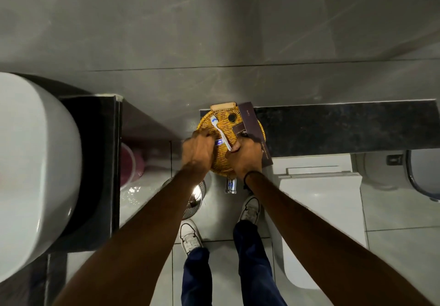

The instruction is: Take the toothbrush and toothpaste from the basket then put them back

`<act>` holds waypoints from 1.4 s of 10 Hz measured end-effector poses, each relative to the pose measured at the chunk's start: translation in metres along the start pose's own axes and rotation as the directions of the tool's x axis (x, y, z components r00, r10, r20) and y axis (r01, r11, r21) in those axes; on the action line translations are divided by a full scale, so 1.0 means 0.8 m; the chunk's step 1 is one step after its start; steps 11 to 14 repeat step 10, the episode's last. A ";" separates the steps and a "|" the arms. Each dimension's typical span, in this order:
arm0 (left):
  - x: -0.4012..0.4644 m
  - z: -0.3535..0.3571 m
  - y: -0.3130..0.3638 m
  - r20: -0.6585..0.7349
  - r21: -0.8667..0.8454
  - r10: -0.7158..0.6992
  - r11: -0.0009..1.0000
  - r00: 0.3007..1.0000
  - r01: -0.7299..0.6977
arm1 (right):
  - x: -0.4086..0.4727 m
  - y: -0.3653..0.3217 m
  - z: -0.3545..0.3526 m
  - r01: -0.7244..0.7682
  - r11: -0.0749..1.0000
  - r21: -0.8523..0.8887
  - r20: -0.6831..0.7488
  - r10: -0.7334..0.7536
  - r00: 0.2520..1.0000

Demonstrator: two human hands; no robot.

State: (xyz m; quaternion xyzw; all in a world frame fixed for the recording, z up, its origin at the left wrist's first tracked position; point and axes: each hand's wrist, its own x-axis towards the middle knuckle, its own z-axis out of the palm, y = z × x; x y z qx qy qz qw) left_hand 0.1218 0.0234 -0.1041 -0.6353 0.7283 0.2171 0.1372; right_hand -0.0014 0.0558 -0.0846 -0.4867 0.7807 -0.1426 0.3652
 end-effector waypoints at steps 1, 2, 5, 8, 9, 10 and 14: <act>-0.002 0.004 -0.002 -0.011 -0.038 -0.062 0.997 0.998 0.062 | -0.001 0.002 -0.002 0.021 0.999 -0.036 -0.005 -0.021 1.000; -0.008 0.007 0.000 -0.064 -0.077 -0.143 0.987 0.988 0.138 | -0.004 0.002 0.000 0.033 0.999 -0.035 0.012 -0.033 0.999; -0.006 0.000 0.004 0.005 -0.348 -0.331 0.884 0.944 0.312 | -0.005 -0.003 0.007 0.103 0.981 -0.163 0.075 -0.091 0.993; -0.034 -0.004 -0.014 -0.123 -0.295 -0.290 0.924 0.949 0.244 | -0.006 -0.002 0.007 0.130 0.947 -0.295 0.064 -0.117 0.991; -0.044 -0.002 -0.022 -0.150 -0.282 -0.253 0.937 0.956 0.204 | -0.010 -0.010 0.007 0.105 0.947 -0.303 0.077 -0.085 0.993; -0.049 0.001 -0.029 -0.159 -0.269 -0.214 0.949 0.964 0.167 | -0.009 -0.018 0.009 0.096 0.961 -0.258 0.058 -0.084 0.995; -0.049 0.001 -0.029 -0.159 -0.269 -0.214 0.949 0.964 0.167 | -0.009 -0.018 0.009 0.096 0.961 -0.258 0.058 -0.084 0.995</act>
